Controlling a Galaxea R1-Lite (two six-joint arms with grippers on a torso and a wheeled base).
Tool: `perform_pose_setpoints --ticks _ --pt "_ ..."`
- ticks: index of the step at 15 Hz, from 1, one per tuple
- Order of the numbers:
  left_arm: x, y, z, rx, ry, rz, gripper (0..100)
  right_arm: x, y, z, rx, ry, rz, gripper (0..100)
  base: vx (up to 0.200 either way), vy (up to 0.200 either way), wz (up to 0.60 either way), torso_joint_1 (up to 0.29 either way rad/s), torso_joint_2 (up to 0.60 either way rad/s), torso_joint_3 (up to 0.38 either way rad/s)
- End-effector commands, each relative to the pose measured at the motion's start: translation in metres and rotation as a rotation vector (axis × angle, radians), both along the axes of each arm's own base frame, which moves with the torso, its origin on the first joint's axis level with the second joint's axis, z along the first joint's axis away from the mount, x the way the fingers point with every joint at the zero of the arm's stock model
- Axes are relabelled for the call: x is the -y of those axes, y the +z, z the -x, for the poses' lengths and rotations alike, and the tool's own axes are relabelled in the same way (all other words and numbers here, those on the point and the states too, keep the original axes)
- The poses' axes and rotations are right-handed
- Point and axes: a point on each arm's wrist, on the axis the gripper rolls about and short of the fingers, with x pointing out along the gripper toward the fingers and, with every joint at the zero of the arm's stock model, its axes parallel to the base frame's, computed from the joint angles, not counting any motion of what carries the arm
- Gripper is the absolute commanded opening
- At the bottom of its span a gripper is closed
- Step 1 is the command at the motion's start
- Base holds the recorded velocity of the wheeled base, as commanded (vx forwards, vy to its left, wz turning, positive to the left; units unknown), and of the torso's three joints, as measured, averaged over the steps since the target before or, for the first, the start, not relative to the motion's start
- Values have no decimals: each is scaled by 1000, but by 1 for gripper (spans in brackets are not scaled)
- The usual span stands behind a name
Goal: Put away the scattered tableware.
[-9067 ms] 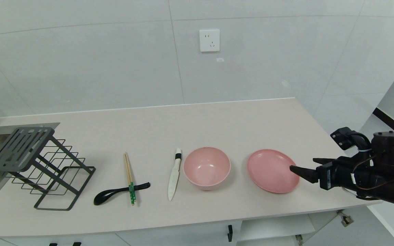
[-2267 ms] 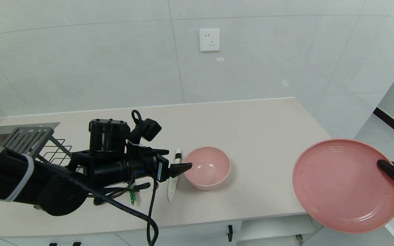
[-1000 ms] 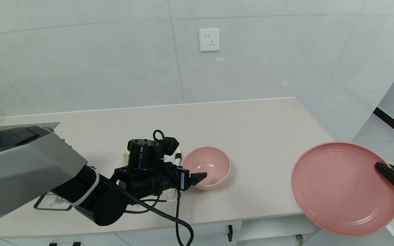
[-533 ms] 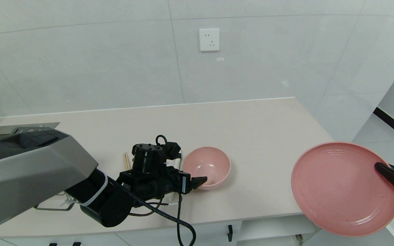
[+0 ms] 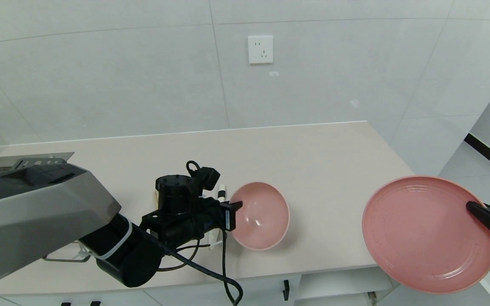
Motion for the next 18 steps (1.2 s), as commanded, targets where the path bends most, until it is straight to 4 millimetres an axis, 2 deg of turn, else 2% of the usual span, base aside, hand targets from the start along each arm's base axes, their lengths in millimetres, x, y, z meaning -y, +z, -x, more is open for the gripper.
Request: perform_pose_setpoints --ticks 1,3,4,6,7,9,14,16,18 --pt "-6 20 2 98 15 7 0 0 0 0 1 2 0 0 0 0 0 0 0 0" --pt "-23 38 -6 281 69 -55 0 0 0 0 1 2 0 0 0 0 0 0 0 0" --pt "-29 57 -3 351 82 -20 0 0 0 0 1 2 0 0 0 0 0 0 0 0" --pt "-48 82 2 419 126 6 0 0 0 0 -1 2 0 0 0 0 0 0 0 0" --pt "-54 85 5 430 136 9 0 0 -1 0 -2 3 0 0 0 0 0 0 0 0" --pt "-77 87 31 497 167 27 0 0 1 1 6 2 0 0 0 0 0 0 0 0" --pt "-95 112 97 596 119 52 0 -4 5 3 35 37 -2 0 0 0 0 0 0 0" --pt "-103 112 126 580 120 38 0 -4 7 5 49 38 -2 0 0 0 0 0 0 0" --pt "-108 106 142 549 121 39 0 -4 11 4 67 40 -4 0 0 0 0 0 0 0"
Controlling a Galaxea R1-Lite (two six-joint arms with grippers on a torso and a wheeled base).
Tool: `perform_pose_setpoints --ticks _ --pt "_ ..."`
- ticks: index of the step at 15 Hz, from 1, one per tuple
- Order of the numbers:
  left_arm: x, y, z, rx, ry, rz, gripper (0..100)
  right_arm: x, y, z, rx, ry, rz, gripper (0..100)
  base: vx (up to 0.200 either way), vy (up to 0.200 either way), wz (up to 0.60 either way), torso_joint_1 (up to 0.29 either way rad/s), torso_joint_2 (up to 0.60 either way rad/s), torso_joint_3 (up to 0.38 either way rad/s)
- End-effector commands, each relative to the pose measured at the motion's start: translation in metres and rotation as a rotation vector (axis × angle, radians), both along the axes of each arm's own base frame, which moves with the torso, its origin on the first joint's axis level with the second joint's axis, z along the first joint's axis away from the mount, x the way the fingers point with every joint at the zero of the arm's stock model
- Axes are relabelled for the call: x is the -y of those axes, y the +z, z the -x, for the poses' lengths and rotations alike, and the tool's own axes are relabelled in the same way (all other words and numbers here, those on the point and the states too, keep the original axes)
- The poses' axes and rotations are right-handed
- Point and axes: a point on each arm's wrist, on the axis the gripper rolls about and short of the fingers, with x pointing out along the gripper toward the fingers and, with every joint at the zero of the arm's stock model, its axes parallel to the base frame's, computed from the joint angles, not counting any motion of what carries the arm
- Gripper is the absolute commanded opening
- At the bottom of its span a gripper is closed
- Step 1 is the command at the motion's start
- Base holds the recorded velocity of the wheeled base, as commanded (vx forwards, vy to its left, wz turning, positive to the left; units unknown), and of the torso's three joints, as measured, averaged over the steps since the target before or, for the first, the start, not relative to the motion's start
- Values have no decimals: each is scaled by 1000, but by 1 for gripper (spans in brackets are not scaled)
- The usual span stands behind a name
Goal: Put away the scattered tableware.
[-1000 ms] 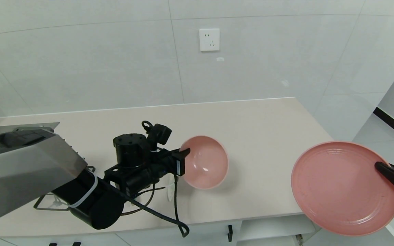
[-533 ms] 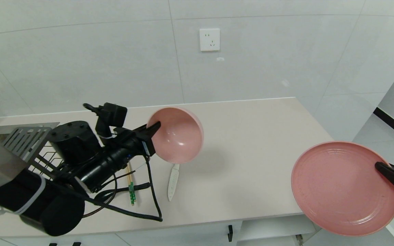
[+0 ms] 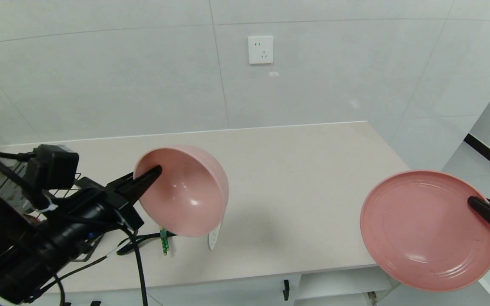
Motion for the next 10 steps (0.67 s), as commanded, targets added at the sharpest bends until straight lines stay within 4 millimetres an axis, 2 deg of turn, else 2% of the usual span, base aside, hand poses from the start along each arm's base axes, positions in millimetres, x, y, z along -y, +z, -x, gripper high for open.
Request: perform_pose_setpoints --ticks 1,3,4,5,8,10 --pt "-7 5 22 22 7 10 0 0 8 1 43 1 -3 0 0 0 0 0 0 0" --pt "-9 3 21 10 19 9 0 0 17 2 85 2 -12 0 0 0 0 0 0 0" --pt "-9 3 21 16 18 11 0 0 33 -1 150 12 -70 0 0 0 0 0 0 0" --pt "-9 1 22 4 13 8 0 0 36 -4 167 18 -100 0 0 0 0 0 0 0" --pt "-8 -7 27 -34 -19 0 0 0 36 -2 207 14 -105 0 0 0 0 0 0 0" --pt "-9 -20 31 -113 -23 21 0 -1 32 -2 177 26 -136 0 0 0 0 0 0 0"
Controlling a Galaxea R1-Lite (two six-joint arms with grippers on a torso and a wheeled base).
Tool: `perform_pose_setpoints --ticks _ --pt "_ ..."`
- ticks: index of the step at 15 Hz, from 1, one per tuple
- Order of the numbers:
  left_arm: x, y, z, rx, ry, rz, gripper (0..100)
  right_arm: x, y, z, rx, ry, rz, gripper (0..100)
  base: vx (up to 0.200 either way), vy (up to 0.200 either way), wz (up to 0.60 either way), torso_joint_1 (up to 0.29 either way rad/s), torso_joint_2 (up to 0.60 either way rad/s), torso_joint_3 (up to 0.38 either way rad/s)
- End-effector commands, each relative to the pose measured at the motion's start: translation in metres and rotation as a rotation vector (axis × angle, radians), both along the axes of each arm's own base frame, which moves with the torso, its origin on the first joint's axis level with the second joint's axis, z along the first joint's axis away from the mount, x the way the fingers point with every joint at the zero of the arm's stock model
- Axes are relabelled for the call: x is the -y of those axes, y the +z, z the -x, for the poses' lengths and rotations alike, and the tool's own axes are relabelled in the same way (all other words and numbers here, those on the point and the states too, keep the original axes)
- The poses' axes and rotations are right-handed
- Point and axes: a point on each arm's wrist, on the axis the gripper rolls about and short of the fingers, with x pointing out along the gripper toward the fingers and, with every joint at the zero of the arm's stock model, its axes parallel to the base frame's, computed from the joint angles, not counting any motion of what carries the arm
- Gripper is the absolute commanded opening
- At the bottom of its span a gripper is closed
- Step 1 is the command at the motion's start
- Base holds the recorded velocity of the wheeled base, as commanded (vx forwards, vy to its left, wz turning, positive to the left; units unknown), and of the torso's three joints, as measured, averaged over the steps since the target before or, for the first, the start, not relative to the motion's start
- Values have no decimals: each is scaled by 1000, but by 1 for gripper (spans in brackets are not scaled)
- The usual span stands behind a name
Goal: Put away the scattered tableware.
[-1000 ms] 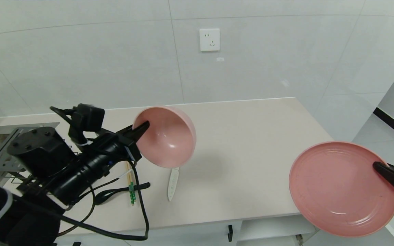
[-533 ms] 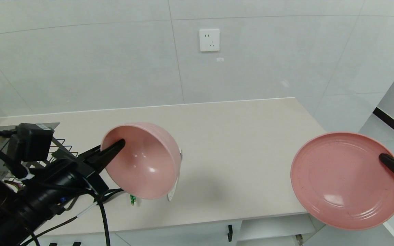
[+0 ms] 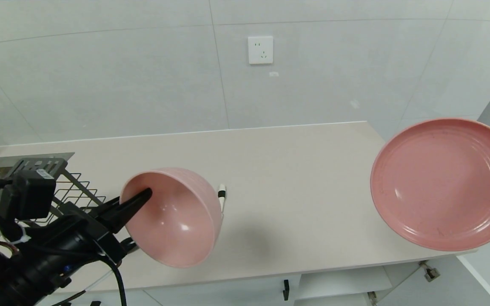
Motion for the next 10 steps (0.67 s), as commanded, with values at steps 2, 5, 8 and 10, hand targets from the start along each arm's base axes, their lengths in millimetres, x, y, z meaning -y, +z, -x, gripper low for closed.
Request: perform_pose_setpoints --ticks 2,5,8,10 --pt "2 -7 -2 -60 -19 97 0 -5 -1 -3 -34 57 -58 0 0 0 0 0 0 0" --pt "20 -21 10 -162 -153 139 0 -6 -1 -1 -36 77 -64 0 0 0 0 0 0 0" --pt "34 -11 -11 -48 28 72 0 -7 2 -3 -13 72 -34 0 0 0 0 0 0 0" --pt "47 -4 -30 -10 269 119 0 -10 5 -3 35 72 19 0 0 0 0 0 0 0"
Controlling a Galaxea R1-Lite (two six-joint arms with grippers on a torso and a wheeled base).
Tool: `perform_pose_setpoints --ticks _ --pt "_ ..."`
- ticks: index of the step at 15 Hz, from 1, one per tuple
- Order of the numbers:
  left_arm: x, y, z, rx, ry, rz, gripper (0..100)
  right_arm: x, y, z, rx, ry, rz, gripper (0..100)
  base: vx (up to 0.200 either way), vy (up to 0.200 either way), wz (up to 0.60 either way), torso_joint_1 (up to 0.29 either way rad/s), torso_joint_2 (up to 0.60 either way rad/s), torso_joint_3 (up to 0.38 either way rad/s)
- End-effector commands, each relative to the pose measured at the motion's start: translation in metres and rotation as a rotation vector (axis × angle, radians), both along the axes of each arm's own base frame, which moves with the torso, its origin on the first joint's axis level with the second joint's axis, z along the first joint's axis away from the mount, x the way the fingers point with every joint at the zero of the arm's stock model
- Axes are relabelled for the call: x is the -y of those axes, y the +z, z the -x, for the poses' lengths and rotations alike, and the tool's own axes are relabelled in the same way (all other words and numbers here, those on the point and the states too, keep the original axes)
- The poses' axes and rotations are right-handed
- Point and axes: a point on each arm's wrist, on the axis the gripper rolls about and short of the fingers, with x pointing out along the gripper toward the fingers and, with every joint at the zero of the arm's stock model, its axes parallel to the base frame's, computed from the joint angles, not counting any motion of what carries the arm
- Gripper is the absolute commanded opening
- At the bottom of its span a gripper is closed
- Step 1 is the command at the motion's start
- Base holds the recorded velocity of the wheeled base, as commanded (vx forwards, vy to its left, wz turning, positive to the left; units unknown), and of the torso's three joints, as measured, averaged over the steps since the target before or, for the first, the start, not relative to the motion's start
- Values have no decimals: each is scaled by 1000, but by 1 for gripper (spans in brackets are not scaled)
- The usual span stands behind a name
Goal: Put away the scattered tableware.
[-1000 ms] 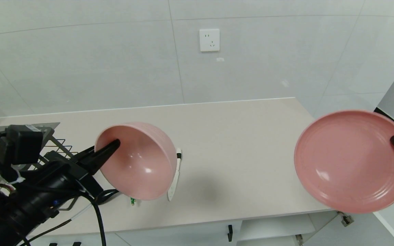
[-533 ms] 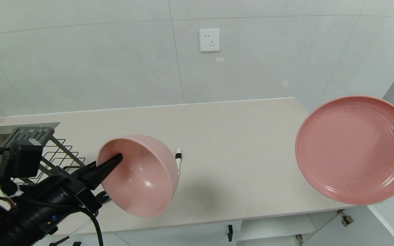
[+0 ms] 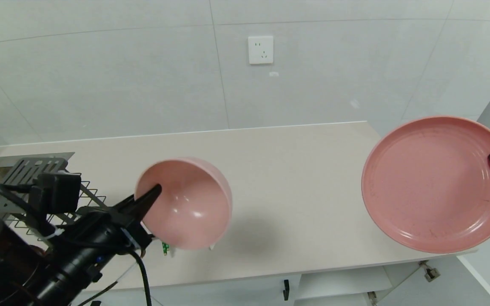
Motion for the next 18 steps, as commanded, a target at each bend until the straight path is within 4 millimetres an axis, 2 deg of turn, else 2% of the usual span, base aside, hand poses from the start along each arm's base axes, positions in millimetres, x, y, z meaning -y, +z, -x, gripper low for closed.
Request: perform_pose_setpoints --ticks 1,2,3,6,9,13,18 --pt "21 10 -15 51 30 13 0 -2 1 -2 12 9 9 0 0 0 0 0 0 0" --pt "22 13 -14 61 21 17 0 -2 1 -2 12 9 9 0 0 0 0 0 0 0" --pt "33 20 -9 96 -28 17 0 -2 1 -4 9 9 10 0 0 0 0 0 0 0" --pt "38 15 -12 97 -33 -46 0 -3 1 -8 20 8 9 0 0 0 0 0 0 0" --pt "51 25 -4 139 -99 -20 0 -3 -1 -10 15 9 10 0 0 0 0 0 0 0" --pt "56 23 6 131 -142 -31 0 -3 -1 -9 23 8 9 0 -200 0 0 2 0 0" --pt "47 25 18 148 -138 -43 0 -3 -1 -9 23 8 9 0 -200 0 0 1 2 5"
